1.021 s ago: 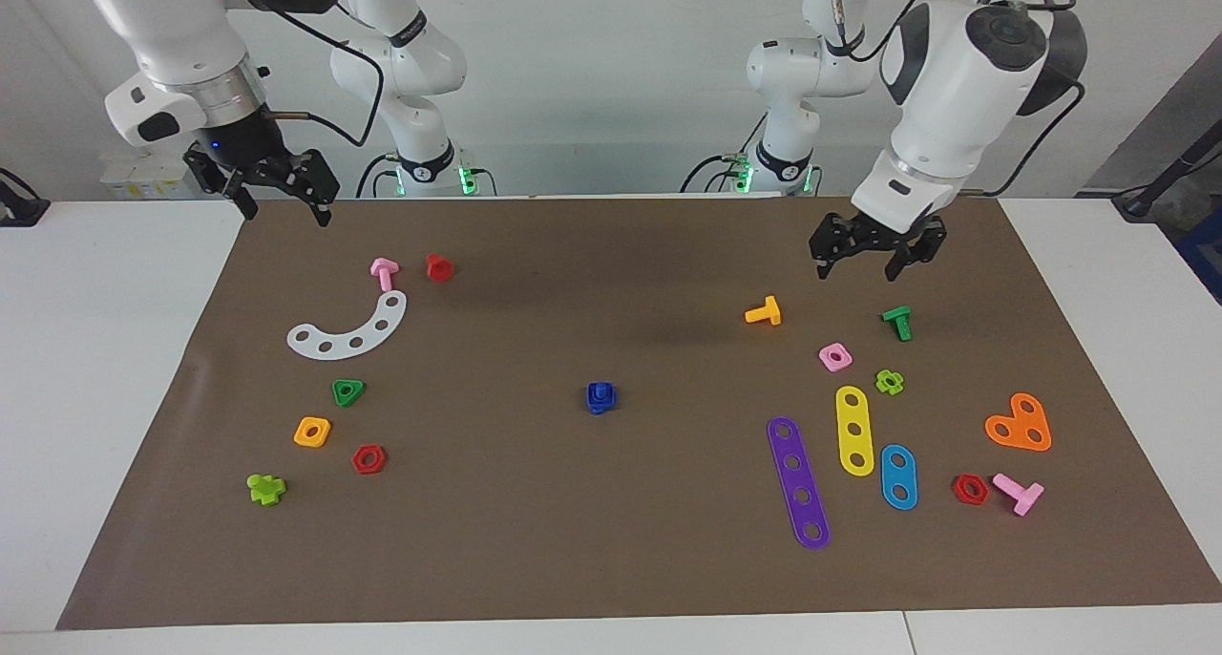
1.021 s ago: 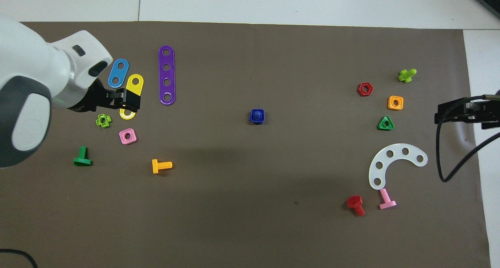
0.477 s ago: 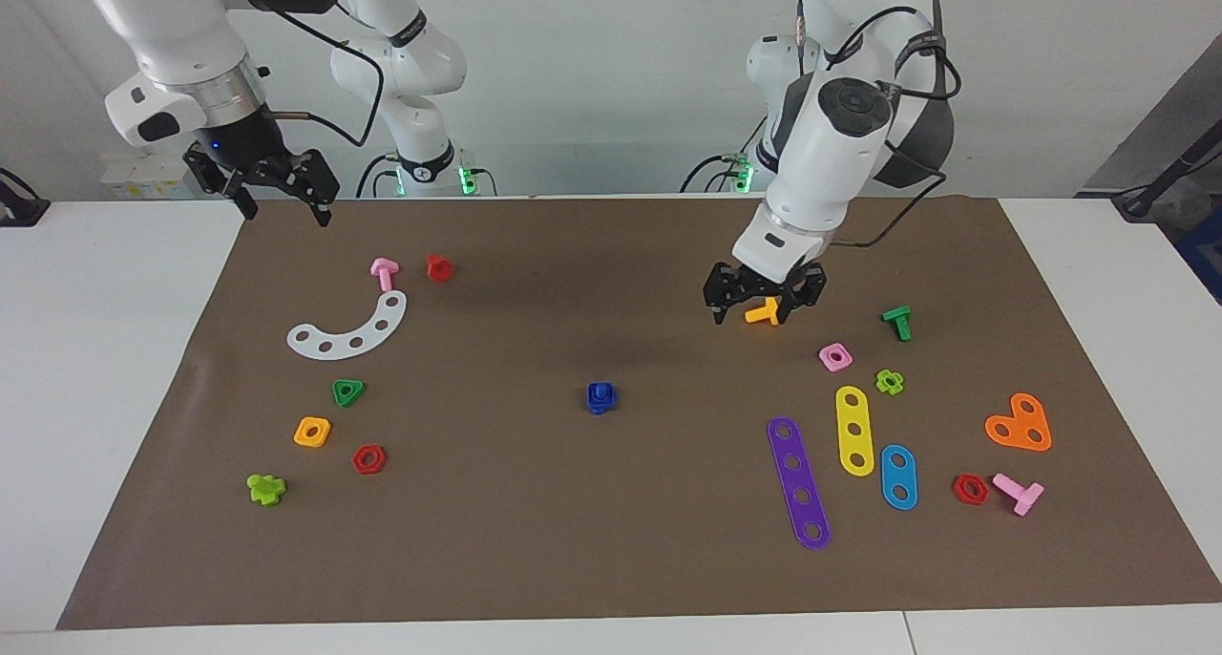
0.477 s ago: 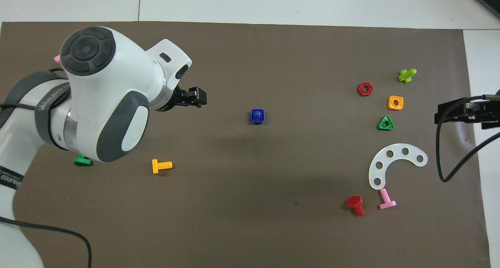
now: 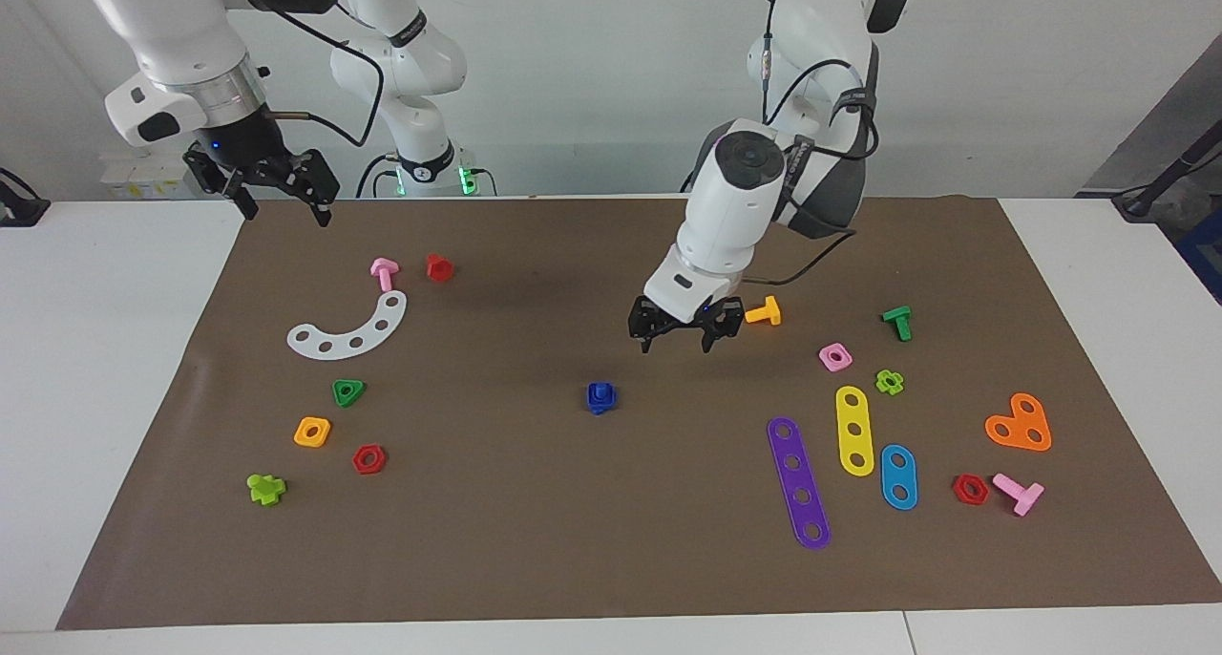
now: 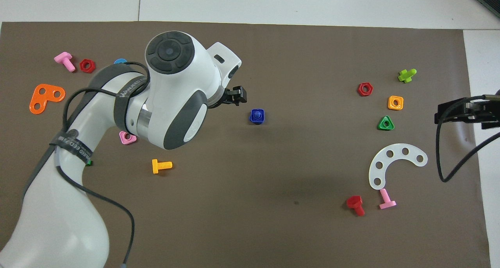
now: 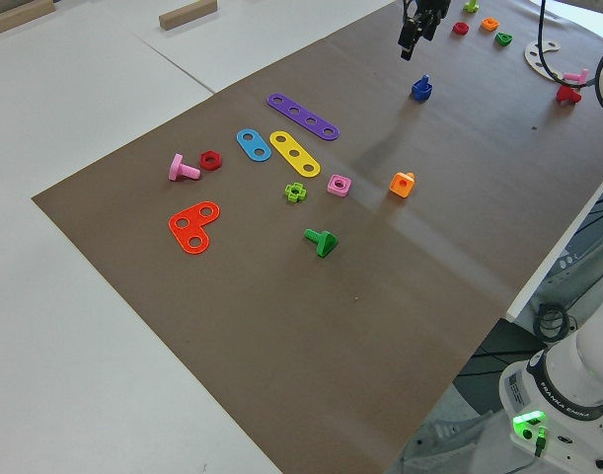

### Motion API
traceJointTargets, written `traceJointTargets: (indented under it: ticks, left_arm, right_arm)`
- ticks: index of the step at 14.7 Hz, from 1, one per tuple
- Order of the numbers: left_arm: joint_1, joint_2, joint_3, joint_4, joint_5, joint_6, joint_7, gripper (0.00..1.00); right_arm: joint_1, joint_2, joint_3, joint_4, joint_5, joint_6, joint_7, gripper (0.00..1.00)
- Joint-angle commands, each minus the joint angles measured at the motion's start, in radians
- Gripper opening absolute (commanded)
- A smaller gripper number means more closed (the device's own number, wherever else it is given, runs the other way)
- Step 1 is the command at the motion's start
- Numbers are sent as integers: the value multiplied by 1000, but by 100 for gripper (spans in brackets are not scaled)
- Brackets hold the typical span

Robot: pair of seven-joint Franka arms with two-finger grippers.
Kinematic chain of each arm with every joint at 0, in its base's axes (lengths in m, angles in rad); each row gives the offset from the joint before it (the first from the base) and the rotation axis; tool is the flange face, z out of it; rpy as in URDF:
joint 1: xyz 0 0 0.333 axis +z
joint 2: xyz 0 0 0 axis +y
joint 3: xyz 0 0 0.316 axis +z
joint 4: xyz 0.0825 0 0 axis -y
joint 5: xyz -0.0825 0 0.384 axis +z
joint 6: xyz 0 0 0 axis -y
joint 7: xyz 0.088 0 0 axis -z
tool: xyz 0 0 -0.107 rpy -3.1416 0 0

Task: Unscrew and place screws in storage area

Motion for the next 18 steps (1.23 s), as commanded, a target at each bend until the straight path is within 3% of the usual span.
traceJointTargets:
  ticks: [1, 3, 10, 18]
  left_arm:
    - [-45, 101, 19, 111, 37, 26, -49, 95]
    - [-85, 138, 22, 111, 46, 63, -57, 95]
    - [-114, 156, 20, 88, 104, 151, -62, 92]
    - [-126, 230, 20, 96, 150, 180, -62, 90]
  right_arm:
    - [-8, -11, 4, -14, 3, 13, -18, 100]
    - [-8, -11, 4, -14, 2, 8, -21, 100]
    - [-9, -11, 4, -14, 3, 10, -24, 100]
    - [-9, -13, 4, -16, 3, 11, -24, 100]
